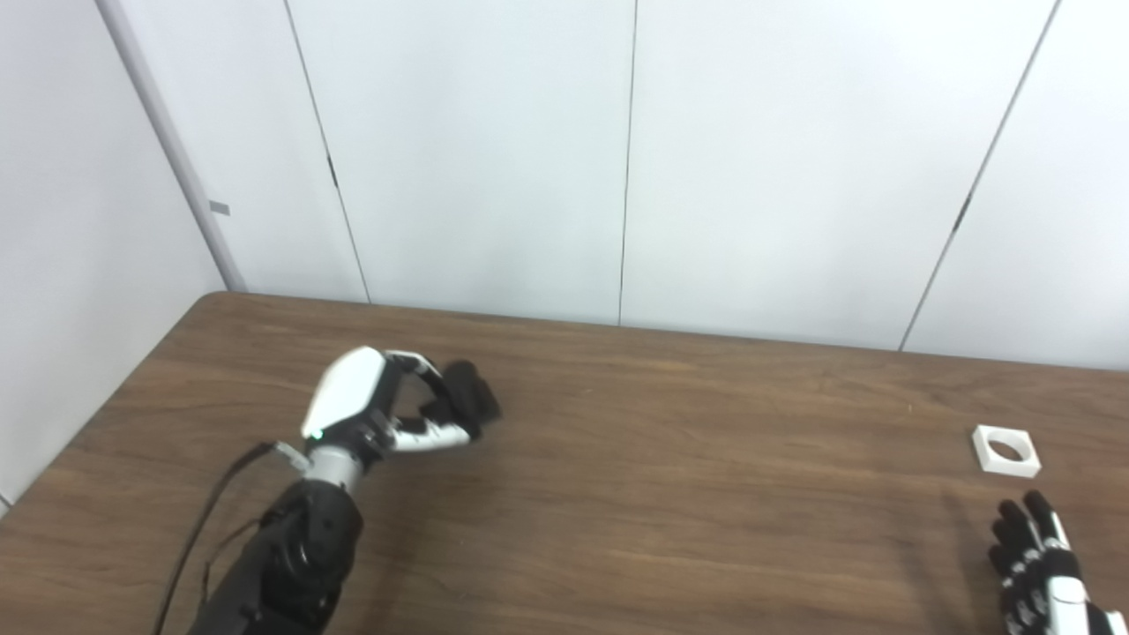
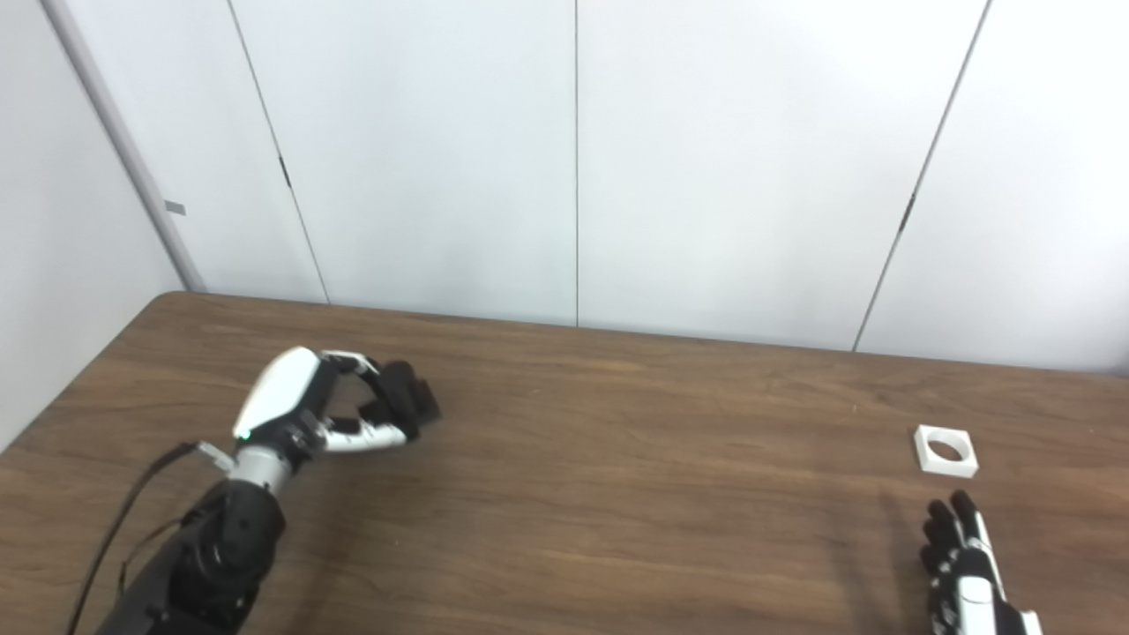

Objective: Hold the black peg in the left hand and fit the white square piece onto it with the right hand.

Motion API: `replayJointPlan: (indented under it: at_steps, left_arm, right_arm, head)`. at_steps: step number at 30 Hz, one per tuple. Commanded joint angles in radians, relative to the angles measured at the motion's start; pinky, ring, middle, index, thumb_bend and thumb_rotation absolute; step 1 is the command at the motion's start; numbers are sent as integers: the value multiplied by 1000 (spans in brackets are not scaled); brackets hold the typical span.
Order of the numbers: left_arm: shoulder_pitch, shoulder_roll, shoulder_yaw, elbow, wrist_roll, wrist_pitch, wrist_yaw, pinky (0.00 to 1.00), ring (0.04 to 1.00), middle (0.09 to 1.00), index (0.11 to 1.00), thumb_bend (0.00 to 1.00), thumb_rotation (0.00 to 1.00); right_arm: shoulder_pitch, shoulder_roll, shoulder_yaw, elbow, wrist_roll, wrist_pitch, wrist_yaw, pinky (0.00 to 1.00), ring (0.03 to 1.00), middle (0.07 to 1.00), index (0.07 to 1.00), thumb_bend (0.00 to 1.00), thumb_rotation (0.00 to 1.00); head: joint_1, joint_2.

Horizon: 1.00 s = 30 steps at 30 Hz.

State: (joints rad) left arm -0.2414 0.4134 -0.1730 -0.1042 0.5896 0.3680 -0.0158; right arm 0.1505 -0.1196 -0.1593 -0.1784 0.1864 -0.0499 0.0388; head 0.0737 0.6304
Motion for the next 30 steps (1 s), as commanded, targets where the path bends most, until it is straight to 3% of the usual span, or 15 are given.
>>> replayJointPlan:
  at_steps: [1, 9, 20, 30]
  left_arm:
    - [-14, 11, -18, -51, 50, -53, 12, 918, 864, 779, 485, 521, 52]
    - [35, -37, -89, -149, 110, -61, -46, 992, 872, 779, 485, 522, 54]
    - [90, -98, -155, -242, 183, -108, -115, 992, 872, 777, 485, 523, 54]
    - [152, -162, -210, -267, 240, -138, -163, 980, 864, 776, 484, 523, 57]
  right_arm:
    - [-4, 4, 4, 25, -10, -29, 2, 986, 969, 951, 962, 482, 955]
    - [-12, 13, 10, 19, -24, -17, -1, 977, 955, 939, 959, 469, 962]
    - [-23, 30, 18, -7, -45, 12, -10, 968, 953, 940, 950, 498, 950]
    - [-29, 41, 24, -31, -71, 43, -25, 956, 944, 932, 942, 563, 934]
  head:
    - [-9, 8]
    - [-60, 47]
    - [-119, 100]
    - [-152, 128]
